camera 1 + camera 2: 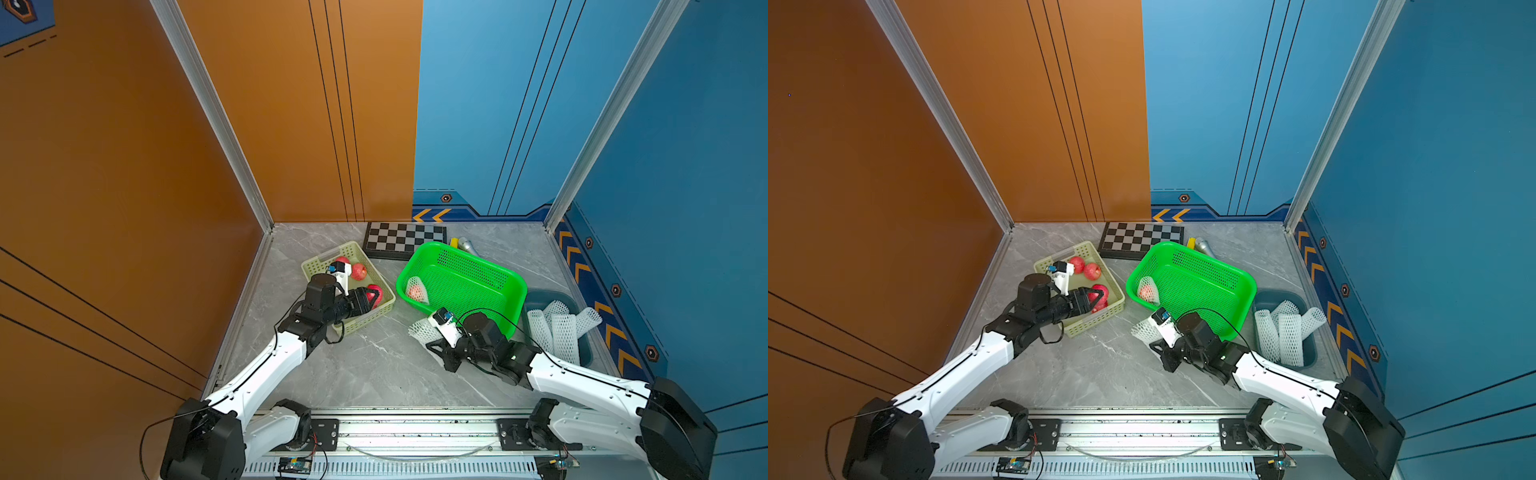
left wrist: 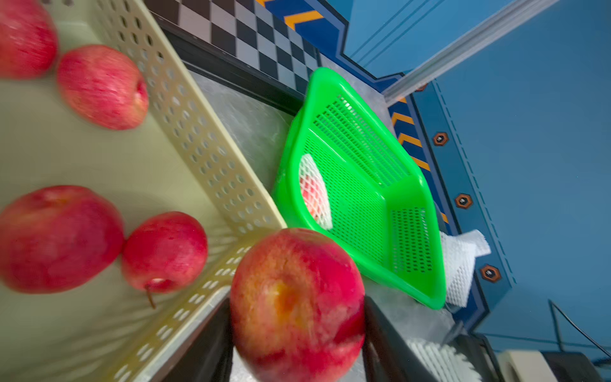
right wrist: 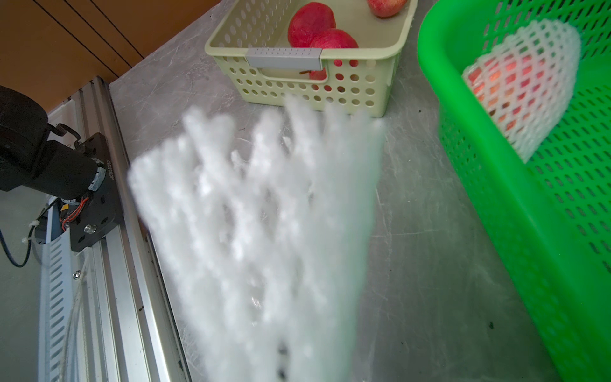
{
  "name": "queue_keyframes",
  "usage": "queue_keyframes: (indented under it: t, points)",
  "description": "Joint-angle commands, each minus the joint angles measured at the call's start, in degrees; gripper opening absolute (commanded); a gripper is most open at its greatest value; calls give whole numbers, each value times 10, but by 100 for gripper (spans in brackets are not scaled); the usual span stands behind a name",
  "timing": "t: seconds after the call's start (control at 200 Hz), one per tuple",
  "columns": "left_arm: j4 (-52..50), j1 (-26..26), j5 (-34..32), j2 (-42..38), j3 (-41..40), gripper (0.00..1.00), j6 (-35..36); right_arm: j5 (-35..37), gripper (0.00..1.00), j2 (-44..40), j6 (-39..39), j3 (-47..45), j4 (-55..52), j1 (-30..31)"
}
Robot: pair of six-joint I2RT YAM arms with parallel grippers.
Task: Remove foam nets from apples
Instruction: Place the apple in the basket.
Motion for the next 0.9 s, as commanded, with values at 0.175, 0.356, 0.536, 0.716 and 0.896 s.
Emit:
queue_keyframes:
  t: [0.175,0.356,0.536,0.716,0.896]
  points:
    - [-57,46,-85,67,42,82,11,-8,0,-17,12,0,-2,-2]
    - [-58,57,-63,72,50,85,14,-3,0,-22,12,-4,0,-2]
    - [-62,71,-10,58,56,92,32,-4,0,-18,12,-4,5,-3]
    - [-22,71,149,50,58,92,45,6,0,-21,17,-2,8,-9]
    - [16,25,275,71,71,90,42,-32,0,-20,23,10,9,-35]
